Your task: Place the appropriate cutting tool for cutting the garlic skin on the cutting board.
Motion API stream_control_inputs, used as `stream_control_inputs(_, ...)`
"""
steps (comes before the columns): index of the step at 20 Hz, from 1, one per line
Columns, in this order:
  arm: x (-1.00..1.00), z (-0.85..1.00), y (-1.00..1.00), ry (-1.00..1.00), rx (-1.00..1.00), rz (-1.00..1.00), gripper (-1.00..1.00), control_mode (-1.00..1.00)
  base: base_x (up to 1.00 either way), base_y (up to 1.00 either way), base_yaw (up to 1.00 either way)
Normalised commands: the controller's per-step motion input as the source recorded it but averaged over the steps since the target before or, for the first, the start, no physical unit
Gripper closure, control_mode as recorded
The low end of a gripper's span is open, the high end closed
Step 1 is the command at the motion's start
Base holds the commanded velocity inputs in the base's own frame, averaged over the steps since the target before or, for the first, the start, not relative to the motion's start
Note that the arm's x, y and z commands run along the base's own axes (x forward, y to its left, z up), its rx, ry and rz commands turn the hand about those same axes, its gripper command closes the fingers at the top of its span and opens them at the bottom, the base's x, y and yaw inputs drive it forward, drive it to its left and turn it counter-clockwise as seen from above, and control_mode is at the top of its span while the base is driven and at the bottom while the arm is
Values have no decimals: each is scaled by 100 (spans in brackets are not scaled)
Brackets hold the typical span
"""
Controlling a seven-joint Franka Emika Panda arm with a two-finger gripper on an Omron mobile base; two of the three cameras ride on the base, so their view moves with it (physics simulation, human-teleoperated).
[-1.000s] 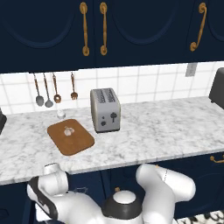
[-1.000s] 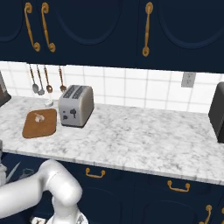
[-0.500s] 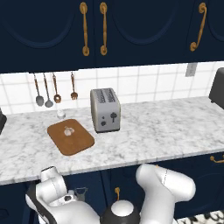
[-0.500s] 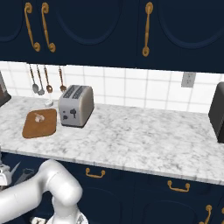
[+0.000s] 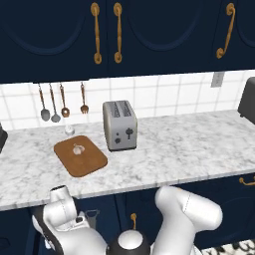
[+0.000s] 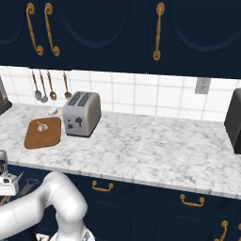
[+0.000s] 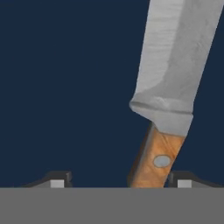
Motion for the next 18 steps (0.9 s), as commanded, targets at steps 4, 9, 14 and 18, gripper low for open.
stream_control_inputs(4,-7,-70,0,0,4,0,-100,-100,0,0,0)
stream_control_inputs(9,-12,-78,0,-3,4,0,100,-100,0,0,0)
stream_control_inputs(14,-30,-30,0,-8,13,0,100,-100,0,0,0)
stream_control_inputs(18,-41,-10,0,-2,13,-4,100,-100,0,0,0)
